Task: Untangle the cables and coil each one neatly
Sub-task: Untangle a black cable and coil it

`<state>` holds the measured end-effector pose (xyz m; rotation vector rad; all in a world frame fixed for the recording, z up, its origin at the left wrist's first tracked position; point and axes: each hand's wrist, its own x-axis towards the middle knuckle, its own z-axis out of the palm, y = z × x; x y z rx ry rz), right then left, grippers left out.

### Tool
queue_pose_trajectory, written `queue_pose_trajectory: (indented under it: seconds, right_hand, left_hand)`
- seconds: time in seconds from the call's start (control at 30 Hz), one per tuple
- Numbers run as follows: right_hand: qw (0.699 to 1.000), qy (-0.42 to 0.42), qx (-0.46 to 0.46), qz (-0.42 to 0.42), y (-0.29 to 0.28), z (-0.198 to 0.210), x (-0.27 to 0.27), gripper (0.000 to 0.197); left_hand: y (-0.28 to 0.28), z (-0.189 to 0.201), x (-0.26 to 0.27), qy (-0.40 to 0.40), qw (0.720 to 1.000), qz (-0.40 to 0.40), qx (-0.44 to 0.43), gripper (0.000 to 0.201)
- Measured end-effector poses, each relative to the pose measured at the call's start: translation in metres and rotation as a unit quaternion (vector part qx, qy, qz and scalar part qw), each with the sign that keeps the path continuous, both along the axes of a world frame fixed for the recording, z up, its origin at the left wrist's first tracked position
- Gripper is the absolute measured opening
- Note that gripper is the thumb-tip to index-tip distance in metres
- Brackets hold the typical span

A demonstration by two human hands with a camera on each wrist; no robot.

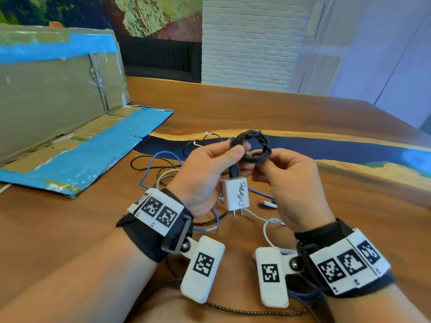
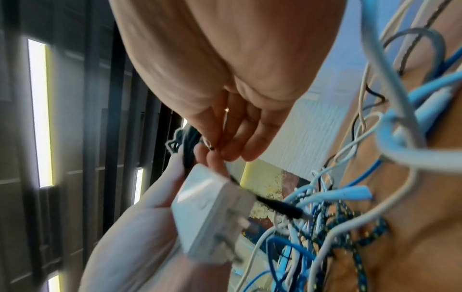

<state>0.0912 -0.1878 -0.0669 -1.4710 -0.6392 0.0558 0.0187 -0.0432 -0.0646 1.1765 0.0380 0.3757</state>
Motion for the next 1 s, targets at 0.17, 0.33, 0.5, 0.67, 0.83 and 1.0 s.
queue_pose_trajectory:
  seconds: [0.17, 0.33, 0.5, 0.67, 0.83, 1.0]
  right_hand:
    - [0.987, 0.117, 0.090, 0.070, 0.008, -0.003, -0.008, 0.017]
    - [0.970, 0.183, 0.097, 0.126, 0.005, -0.002, -0.008, 0.027]
    - [0.952, 0.238, 0.111, 0.157, 0.008, -0.005, -0.007, 0.022]
    - [0.946, 0.219, 0.105, 0.214, 0.005, -0.003, -0.007, 0.008]
    - [0.955, 0.210, 0.073, 0.198, 0.003, -0.002, -0.005, 0.014]
    - [0.966, 0.221, 0.072, 0.110, 0.010, -0.004, -0.004, 0.016]
  left_hand:
    - [0.002, -0.001, 0.000, -0.007, 0.998, 0.030, 0.048, 0.016]
    - [0.007, -0.004, 0.001, -0.008, 0.994, 0.058, 0.092, 0.019]
    - [0.004, -0.010, 0.005, -0.011, 0.995, 0.065, 0.074, 0.017]
    - [0.000, -0.011, 0.006, 0.006, 0.997, 0.059, 0.046, 0.018]
    - [-0.003, -0.013, 0.008, 0.023, 0.996, 0.048, 0.068, 0.019]
    - [0.002, -0.015, 0.008, 0.040, 0.996, 0.053, 0.063, 0.019]
